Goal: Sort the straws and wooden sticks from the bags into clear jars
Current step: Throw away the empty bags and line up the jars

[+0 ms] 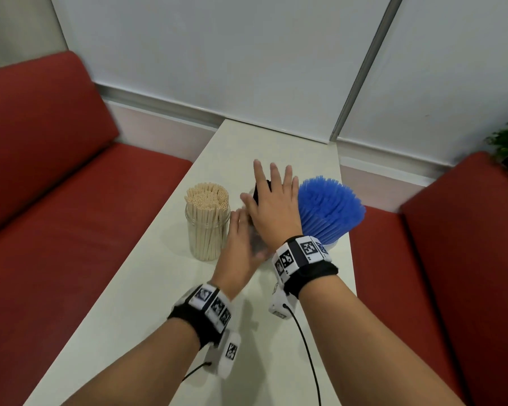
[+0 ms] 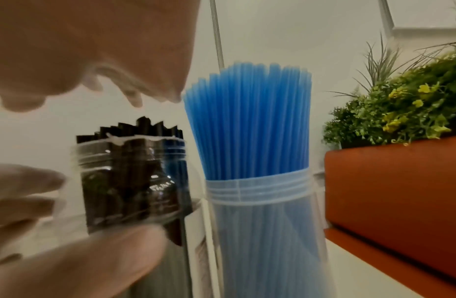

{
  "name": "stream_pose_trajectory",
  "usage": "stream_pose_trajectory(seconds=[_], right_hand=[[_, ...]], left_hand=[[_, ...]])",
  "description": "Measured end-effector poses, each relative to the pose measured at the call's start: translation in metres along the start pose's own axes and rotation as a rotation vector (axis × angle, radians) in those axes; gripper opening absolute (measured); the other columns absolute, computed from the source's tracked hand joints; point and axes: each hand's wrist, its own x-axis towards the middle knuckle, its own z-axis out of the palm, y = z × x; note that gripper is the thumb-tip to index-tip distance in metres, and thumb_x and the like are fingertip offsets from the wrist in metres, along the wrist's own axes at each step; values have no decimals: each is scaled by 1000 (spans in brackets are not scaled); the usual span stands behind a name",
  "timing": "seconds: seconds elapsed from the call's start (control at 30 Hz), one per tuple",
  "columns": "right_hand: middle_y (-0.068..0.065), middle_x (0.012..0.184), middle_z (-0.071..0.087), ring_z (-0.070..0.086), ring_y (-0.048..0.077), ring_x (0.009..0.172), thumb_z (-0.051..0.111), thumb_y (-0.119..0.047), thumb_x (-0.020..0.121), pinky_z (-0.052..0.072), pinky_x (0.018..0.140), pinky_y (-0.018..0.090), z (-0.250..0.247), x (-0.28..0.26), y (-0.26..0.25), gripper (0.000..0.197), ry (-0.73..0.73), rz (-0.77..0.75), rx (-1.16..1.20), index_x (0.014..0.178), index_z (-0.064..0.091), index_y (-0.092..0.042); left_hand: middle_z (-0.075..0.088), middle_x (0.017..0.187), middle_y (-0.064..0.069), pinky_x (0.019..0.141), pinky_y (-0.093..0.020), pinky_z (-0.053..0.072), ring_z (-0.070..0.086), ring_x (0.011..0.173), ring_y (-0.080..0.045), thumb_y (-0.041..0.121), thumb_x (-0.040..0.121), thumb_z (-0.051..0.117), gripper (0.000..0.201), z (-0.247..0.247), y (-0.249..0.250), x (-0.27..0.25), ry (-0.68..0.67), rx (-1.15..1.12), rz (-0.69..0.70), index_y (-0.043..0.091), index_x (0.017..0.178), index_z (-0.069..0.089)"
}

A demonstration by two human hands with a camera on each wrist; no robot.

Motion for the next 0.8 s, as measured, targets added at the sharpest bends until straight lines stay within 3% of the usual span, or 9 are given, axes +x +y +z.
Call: stream_pose_trajectory(seconds=[0.07, 0.13, 0.2, 0.3, 0.4, 0.47, 0.53, 0.63, 0.8], right_hand=[[20, 164, 21, -1, 35, 153, 45, -29, 105, 5, 126, 51, -5, 1, -15, 68, 187, -97, 99, 162, 10, -21], [22, 157, 32, 8, 30, 150, 51, -17, 101, 16, 125, 51, -4, 4, -32, 66, 273, -191, 186, 160, 23, -17], [18, 160, 28, 10, 33, 152, 51, -23, 101, 20, 124, 50, 4, 11, -48, 62, 153, -176, 285, 159, 27, -20], [14, 165, 17, 5, 39, 153, 51, -47, 99, 13, 124, 51, 30, 27, -76, 69, -38, -96, 290, 159, 21, -31], [10, 166, 10, 0, 45, 151, 49, -57, 92, 9, 120, 63, 61, 41, -101, 72, -130, 0, 192, 156, 18, -45], [12, 160, 25, 13, 46, 147, 51, -51, 89, 18, 116, 65, 78, 48, -106, 63, -152, 57, 113, 150, 33, -43], [10, 132, 53, 42, 40, 127, 54, -46, 88, 37, 97, 51, 88, 49, -103, 41, -60, 54, 9, 125, 60, -30], [3, 102, 63, 52, 33, 98, 55, -39, 90, 31, 73, 37, 93, 49, -86, 24, 98, -26, -31, 97, 70, -22], [-4, 108, 62, 50, 29, 105, 57, -31, 92, 30, 81, 34, 60, 72, -76, 18, -70, -229, -7, 100, 72, -25]], left_hand=[[34, 140, 16, 101, -14, 38, 23, 127, 22, 55, 94, 52, 57, -15, -21, -23, 19, 138, 93, 34, 144, 32], [42, 119, 14, 93, -34, 50, 42, 114, 0, 60, 93, 51, 43, -38, -45, -43, 126, 229, 104, 31, 125, 47], [37, 117, 12, 95, -39, 49, 43, 112, -11, 64, 81, 65, 59, -57, -62, -48, 247, 140, -40, 28, 122, 41], [26, 146, 12, 112, -33, 32, 28, 139, -12, 63, 65, 80, 106, -77, -61, -17, 223, 65, -229, 33, 147, 19], [52, 133, 32, 99, -13, 43, 48, 123, 11, 30, 95, 62, 53, -75, -53, 21, 162, 32, -22, 51, 136, 33], [68, 114, 17, 93, -24, 53, 63, 107, -2, 25, 102, 44, 23, -70, -56, 35, 203, 3, 2, 37, 120, 49], [65, 106, 2, 91, -39, 53, 65, 96, -14, 29, 95, 48, 17, -68, -67, 36, 162, 4, -86, 32, 110, 55], [55, 120, 10, 88, -19, 46, 55, 103, -1, 8, 88, 62, 56, -63, -82, 39, 98, -34, -216, 52, 116, 43], [60, 114, 22, 83, -24, 53, 60, 101, 4, 52, 53, 75, 81, -60, -75, 45, 126, -232, -370, 52, 124, 36]])
